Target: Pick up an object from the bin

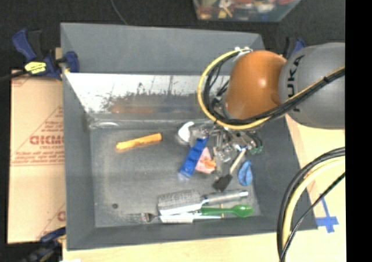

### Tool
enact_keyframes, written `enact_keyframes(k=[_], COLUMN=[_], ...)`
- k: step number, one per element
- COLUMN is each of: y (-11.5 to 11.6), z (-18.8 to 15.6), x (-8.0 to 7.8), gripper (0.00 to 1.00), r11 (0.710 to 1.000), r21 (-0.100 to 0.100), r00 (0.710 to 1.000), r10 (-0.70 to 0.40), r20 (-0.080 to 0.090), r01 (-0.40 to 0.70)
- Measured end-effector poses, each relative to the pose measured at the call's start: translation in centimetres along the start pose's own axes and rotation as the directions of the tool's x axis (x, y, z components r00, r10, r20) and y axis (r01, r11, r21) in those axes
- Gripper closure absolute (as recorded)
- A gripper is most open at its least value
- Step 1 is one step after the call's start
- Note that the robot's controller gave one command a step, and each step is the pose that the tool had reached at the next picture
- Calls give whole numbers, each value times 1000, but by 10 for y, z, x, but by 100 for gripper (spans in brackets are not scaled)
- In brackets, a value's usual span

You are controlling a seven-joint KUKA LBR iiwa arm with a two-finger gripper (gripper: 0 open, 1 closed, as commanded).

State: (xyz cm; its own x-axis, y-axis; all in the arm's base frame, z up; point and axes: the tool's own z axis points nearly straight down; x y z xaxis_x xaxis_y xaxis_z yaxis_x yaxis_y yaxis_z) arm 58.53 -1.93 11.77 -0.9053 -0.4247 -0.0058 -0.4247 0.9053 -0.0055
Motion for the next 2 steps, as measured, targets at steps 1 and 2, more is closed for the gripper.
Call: enact_keyframes(k=[1,2], y=[4,0], z=[42,46], x=[-18,-10], gripper=[0,0], r11=[1000,963], r21=[-6,3], r00=[1000,963], r10=[-11,-268], r20=[-4,4], r01=[11,268])
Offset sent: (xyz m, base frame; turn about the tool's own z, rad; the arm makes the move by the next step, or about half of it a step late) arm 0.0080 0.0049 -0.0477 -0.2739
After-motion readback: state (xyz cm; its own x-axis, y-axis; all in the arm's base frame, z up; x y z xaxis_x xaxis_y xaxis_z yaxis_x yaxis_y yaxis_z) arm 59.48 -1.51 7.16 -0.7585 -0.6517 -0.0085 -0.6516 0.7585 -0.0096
